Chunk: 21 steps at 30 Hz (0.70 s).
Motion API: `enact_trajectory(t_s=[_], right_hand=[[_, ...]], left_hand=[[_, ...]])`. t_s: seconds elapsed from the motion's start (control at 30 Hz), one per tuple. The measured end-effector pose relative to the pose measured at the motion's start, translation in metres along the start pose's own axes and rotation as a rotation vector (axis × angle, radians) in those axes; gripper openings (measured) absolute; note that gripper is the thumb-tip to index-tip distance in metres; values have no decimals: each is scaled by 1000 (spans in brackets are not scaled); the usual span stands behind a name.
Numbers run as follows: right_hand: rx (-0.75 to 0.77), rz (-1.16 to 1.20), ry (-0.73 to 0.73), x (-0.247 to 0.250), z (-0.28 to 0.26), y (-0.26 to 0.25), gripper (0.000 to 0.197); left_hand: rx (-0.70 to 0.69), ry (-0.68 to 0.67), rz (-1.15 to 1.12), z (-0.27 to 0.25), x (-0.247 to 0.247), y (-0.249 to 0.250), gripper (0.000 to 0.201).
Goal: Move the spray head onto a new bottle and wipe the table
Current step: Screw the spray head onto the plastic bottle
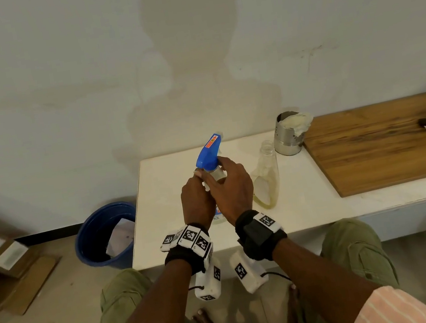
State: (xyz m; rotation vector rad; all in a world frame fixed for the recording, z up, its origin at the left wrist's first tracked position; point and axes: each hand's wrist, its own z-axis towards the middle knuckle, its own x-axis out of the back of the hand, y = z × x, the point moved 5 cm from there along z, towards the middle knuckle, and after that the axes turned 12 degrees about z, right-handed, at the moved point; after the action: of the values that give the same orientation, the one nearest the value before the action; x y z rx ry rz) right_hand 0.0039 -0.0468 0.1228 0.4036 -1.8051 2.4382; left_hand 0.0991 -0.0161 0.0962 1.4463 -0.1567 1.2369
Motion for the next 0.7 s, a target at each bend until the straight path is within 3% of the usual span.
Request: enact_trajectory(t_s=[0.17,0.43,0.5,0.6,0.7], right_hand=[[-4,-58,-72,8,-3,14,50],[-43,-98,-97,4,-3,16,54],[3,-77,16,13,-4,17,57],[163,-126,304,37,-6,20,48],[130,-171,505,62,-2,32,54]], left_hand=[[-88,-75,-142,4,9,10,39],[-63,-83,-109,6,0,-8,41],[-19,-94,-146,3,-2,-13,46],[31,-53,-99,-6,0,-20,63],[99,86,9,-18,9,-28,59]])
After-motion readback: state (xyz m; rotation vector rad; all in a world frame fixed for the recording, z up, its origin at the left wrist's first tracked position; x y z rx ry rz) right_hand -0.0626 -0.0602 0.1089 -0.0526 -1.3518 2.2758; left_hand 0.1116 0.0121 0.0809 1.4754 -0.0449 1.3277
